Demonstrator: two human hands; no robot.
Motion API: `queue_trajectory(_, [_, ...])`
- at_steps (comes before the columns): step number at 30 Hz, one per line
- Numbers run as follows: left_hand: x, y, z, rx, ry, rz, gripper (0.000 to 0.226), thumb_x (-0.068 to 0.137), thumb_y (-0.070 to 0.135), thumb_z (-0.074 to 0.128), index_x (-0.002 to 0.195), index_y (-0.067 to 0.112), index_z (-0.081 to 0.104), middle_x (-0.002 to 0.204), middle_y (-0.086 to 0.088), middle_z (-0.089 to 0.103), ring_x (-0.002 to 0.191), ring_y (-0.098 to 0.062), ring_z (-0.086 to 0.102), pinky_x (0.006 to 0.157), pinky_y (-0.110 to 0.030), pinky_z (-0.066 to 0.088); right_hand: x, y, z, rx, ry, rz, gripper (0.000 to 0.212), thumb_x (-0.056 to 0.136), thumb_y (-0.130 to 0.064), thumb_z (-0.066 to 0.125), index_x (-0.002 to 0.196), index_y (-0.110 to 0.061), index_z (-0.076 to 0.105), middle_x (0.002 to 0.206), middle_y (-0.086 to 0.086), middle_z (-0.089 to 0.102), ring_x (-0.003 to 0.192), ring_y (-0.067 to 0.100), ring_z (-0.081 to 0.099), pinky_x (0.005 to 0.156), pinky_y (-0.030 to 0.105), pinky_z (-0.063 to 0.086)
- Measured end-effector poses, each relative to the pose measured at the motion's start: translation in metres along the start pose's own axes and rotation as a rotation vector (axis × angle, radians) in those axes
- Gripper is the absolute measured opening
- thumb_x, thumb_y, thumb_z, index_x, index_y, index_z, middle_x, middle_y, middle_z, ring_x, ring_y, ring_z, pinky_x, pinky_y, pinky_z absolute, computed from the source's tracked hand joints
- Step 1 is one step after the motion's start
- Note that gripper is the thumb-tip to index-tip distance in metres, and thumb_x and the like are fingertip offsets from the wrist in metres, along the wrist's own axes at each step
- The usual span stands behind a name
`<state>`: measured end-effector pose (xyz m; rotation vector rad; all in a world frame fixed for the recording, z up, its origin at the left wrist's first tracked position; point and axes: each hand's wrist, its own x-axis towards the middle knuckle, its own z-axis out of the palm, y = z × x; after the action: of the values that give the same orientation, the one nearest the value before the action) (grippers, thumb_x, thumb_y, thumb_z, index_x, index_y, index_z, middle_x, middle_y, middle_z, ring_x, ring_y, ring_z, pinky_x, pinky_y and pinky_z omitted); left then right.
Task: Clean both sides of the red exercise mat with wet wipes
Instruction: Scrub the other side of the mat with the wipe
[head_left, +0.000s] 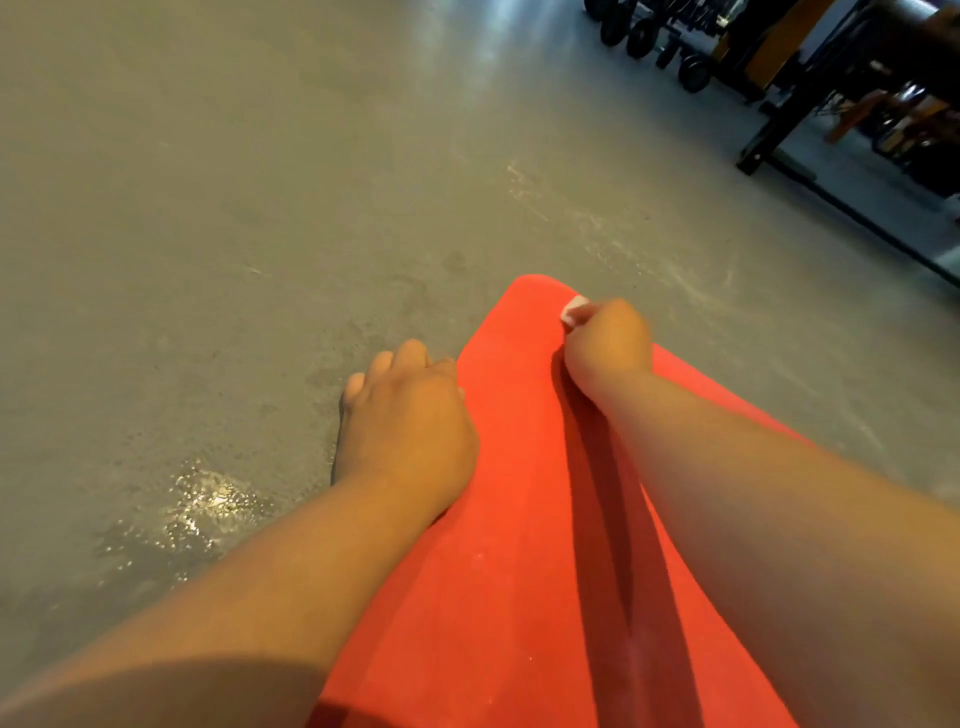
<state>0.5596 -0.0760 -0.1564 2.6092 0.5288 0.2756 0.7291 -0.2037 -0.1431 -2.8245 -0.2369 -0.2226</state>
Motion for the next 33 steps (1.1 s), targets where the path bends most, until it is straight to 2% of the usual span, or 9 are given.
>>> queue_trajectory(3, [-0.001, 0.002, -0.002, -0.008, -0.002, 0.004, 0.026, 0.097, 0.031, 0.041, 0.112, 0.021, 0.061, 0.107, -0.004, 0.049, 0.105, -0.027, 0.047, 0.087, -0.039, 0.036, -0.022, -0.038, 0.001, 0.037, -0.077, -0.426, 0.025, 0.085, -0.006, 0.058, 0.104, -0.011, 0.073, 0.107, 0.015, 0.068, 0.103, 0.031, 0.059, 0.083, 0.031, 0.038])
queue_trajectory(5, [-0.001, 0.0, -0.003, -0.037, 0.007, -0.002, 0.026, 0.095, 0.029, 0.043, 0.111, 0.02, 0.063, 0.105, -0.005, 0.051, 0.104, -0.029, 0.048, 0.086, -0.039, 0.037, -0.026, -0.034, 0.004, -0.021, -0.079, -0.522, 0.025, 0.085, -0.008, 0.059, 0.104, -0.012, 0.073, 0.104, 0.015, 0.066, 0.101, 0.032, 0.058, 0.082, 0.034, 0.038])
queue_trajectory(9, [-0.003, 0.003, -0.005, -0.06, 0.013, -0.002, 0.024, 0.093, 0.024, 0.044, 0.106, 0.018, 0.063, 0.102, -0.005, 0.05, 0.101, -0.028, 0.048, 0.083, -0.037, 0.036, 0.011, 0.037, -0.01, -0.125, 0.057, 0.138, 0.032, 0.096, -0.019, 0.045, 0.108, -0.001, 0.069, 0.114, 0.024, 0.063, 0.108, 0.037, 0.058, 0.088, 0.036, 0.044])
queue_trajectory(11, [-0.003, 0.001, -0.004, -0.051, 0.008, -0.003, 0.024, 0.093, 0.023, 0.043, 0.107, 0.018, 0.062, 0.099, -0.004, 0.048, 0.101, -0.028, 0.047, 0.082, -0.036, 0.036, 0.016, 0.045, -0.008, -0.157, 0.033, 0.246, 0.035, 0.098, -0.019, 0.04, 0.108, 0.003, 0.066, 0.115, 0.024, 0.063, 0.11, 0.038, 0.057, 0.089, 0.037, 0.045])
queue_trajectory(15, [-0.002, 0.001, -0.003, -0.104, 0.028, -0.012, 0.023, 0.09, 0.021, 0.046, 0.102, 0.015, 0.065, 0.088, -0.003, 0.042, 0.096, -0.029, 0.048, 0.081, -0.039, 0.04, 0.02, 0.009, 0.007, -0.154, 0.016, 0.0, 0.031, 0.096, -0.016, 0.045, 0.109, 0.001, 0.066, 0.116, 0.023, 0.061, 0.11, 0.036, 0.057, 0.091, 0.035, 0.043])
queue_trajectory(19, [-0.003, 0.003, -0.006, -0.103, 0.014, -0.037, 0.022, 0.089, 0.023, 0.046, 0.099, 0.015, 0.064, 0.097, -0.006, 0.049, 0.098, -0.029, 0.048, 0.083, -0.04, 0.041, 0.008, -0.034, 0.021, -0.061, -0.045, -0.46, 0.027, 0.09, -0.008, 0.048, 0.105, -0.006, 0.07, 0.104, 0.022, 0.056, 0.1, 0.036, 0.053, 0.08, 0.032, 0.038])
queue_trajectory(25, [-0.005, 0.002, -0.012, -0.127, -0.019, -0.037, 0.023, 0.09, 0.025, 0.043, 0.098, 0.015, 0.062, 0.1, -0.007, 0.05, 0.101, -0.028, 0.048, 0.086, -0.038, 0.04, 0.022, -0.005, -0.006, -0.482, -0.062, -0.1, 0.032, 0.087, -0.007, 0.049, 0.113, -0.006, 0.067, 0.11, 0.022, 0.062, 0.111, 0.037, 0.053, 0.093, 0.037, 0.042])
queue_trajectory(30, [-0.001, 0.0, -0.01, -0.103, -0.002, -0.057, 0.025, 0.089, 0.027, 0.043, 0.097, 0.013, 0.062, 0.099, -0.006, 0.049, 0.101, -0.028, 0.048, 0.084, -0.038, 0.039, 0.027, -0.029, 0.008, -0.201, -0.1, -0.231, 0.037, 0.09, -0.008, 0.047, 0.123, -0.014, 0.064, 0.118, 0.022, 0.057, 0.109, 0.038, 0.055, 0.09, 0.033, 0.041])
queue_trajectory(33, [0.0, -0.001, -0.014, -0.135, -0.024, -0.038, 0.025, 0.089, 0.028, 0.043, 0.097, 0.013, 0.062, 0.099, -0.006, 0.049, 0.099, -0.028, 0.048, 0.083, -0.038, 0.039, 0.032, -0.027, 0.0, -0.253, -0.14, -0.297, 0.044, 0.09, -0.009, 0.048, 0.131, -0.022, 0.058, 0.118, 0.019, 0.054, 0.11, 0.038, 0.053, 0.091, 0.031, 0.038])
